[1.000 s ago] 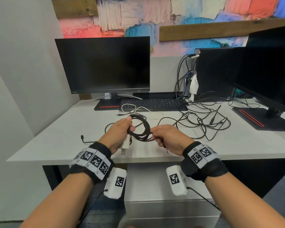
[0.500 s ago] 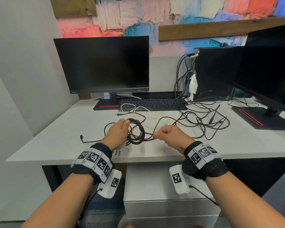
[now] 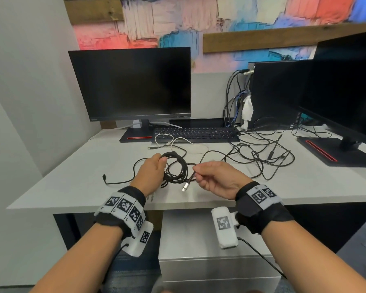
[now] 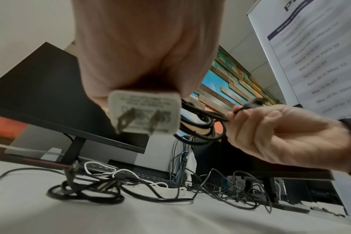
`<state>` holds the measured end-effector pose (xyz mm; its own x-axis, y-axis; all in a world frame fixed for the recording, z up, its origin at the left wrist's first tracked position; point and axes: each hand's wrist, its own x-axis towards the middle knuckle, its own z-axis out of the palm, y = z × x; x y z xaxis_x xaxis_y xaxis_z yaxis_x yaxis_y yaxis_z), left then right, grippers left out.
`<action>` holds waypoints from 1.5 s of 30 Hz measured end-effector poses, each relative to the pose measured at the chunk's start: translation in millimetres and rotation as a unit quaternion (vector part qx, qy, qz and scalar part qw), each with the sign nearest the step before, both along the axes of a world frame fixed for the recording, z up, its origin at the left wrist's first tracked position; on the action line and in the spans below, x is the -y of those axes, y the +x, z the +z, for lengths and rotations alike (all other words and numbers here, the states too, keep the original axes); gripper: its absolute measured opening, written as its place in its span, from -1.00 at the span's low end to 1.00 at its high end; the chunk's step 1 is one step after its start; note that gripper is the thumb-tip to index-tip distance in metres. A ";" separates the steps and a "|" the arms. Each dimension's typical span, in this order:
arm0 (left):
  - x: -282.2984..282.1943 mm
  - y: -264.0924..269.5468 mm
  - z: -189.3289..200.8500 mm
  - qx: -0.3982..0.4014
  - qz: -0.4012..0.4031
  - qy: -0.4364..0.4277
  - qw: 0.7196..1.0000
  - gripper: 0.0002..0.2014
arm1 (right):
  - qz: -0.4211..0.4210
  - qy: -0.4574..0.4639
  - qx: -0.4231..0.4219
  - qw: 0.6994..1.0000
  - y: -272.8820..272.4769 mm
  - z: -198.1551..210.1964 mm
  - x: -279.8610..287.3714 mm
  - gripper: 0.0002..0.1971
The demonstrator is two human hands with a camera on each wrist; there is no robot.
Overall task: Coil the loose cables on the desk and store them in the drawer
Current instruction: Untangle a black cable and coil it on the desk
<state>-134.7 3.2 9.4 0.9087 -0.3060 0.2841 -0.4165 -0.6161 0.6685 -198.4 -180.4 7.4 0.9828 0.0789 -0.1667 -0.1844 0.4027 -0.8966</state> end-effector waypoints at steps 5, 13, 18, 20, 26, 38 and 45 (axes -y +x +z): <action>8.0 -6.6 -3.4 -0.043 -0.009 -0.036 0.998 -0.71 | -0.088 0.005 0.037 0.995 5.5 1.0 -9.4 -0.95; 12.8 -9.1 -3.9 -0.054 -0.018 -0.040 0.998 -0.72 | -0.192 -0.067 0.077 0.976 10.5 -5.9 -15.0 -0.87; 13.9 -11.7 -6.7 -0.058 -0.024 -0.037 0.997 -0.72 | -0.211 -0.169 0.092 0.958 10.1 -6.2 -15.6 -0.98; 13.8 -9.0 -6.7 -0.071 -0.023 -0.069 0.995 -0.71 | -0.222 -0.300 0.125 0.919 10.2 -7.4 -14.1 -0.91; 19.7 -10.3 -5.1 -0.092 -0.030 -0.129 0.987 -0.68 | -0.224 -0.354 0.172 0.892 7.7 -10.6 -21.9 -0.74; 17.3 -10.6 -1.1 -0.082 -0.032 -0.136 0.987 -0.69 | -0.160 -0.271 0.143 0.938 3.3 -6.9 -24.3 -0.83; 5.8 -8.4 -2.5 -0.077 -0.020 -0.149 0.986 -0.69 | -0.101 -0.267 0.062 0.957 12.4 -9.5 -24.8 -0.85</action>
<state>-143.0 -2.6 6.9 0.9369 -0.2666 0.2260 -0.3157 -0.3684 0.8744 -186.0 -155.6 -2.1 0.9840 -0.1779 -0.0123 -0.0309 -0.1020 -0.9943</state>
